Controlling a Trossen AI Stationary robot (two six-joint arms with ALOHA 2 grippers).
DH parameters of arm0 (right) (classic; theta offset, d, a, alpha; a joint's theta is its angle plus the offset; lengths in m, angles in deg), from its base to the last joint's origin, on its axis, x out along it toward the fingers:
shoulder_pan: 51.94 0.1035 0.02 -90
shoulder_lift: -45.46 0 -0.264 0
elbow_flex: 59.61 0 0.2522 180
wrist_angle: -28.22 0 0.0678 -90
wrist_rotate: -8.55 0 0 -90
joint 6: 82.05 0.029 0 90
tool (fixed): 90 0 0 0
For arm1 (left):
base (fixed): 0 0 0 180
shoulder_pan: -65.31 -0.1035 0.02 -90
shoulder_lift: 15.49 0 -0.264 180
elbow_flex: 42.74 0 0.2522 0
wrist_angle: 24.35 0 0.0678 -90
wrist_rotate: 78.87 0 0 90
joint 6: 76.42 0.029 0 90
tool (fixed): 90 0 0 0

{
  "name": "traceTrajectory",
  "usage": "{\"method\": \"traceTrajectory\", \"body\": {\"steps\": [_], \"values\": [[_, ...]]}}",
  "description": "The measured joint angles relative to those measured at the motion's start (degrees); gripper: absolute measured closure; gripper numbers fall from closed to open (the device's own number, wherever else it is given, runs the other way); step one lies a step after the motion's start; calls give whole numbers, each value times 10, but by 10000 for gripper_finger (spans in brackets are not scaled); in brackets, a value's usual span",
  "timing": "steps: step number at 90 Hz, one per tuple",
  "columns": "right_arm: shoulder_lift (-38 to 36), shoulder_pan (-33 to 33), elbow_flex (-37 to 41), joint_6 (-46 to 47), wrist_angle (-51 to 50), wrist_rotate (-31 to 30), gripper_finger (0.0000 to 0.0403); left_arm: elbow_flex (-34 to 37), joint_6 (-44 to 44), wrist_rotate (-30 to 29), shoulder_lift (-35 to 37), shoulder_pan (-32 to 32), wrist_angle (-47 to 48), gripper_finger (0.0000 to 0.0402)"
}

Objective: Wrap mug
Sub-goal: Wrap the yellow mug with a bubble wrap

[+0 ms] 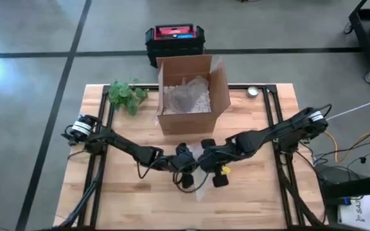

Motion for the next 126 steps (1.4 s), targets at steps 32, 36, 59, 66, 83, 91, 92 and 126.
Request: {"method": "traceTrajectory", "body": {"steps": [32,36,59,66,83,91,92,126], "values": [[93,-23,29,-6,-4,-96,403,5,-1,17,51,11,23,401],[96,-24,30,-7,5,-93,403,4,3,18,65,15,31,401],[98,-25,31,-12,25,-89,403,3,33,37,94,28,52,401],[98,-26,30,-14,26,-88,403,2,34,57,78,28,36,401],[97,-26,29,-15,29,-87,403,2,35,17,31,18,25,401],[95,-26,28,-15,28,-87,403,1,25,8,18,11,10,402],[95,-26,28,-15,27,-87,403,0,22,5,16,11,8,402],[10,-13,-67,-34,-154,-76,403,0,0,-17,7,6,0,402]]}}
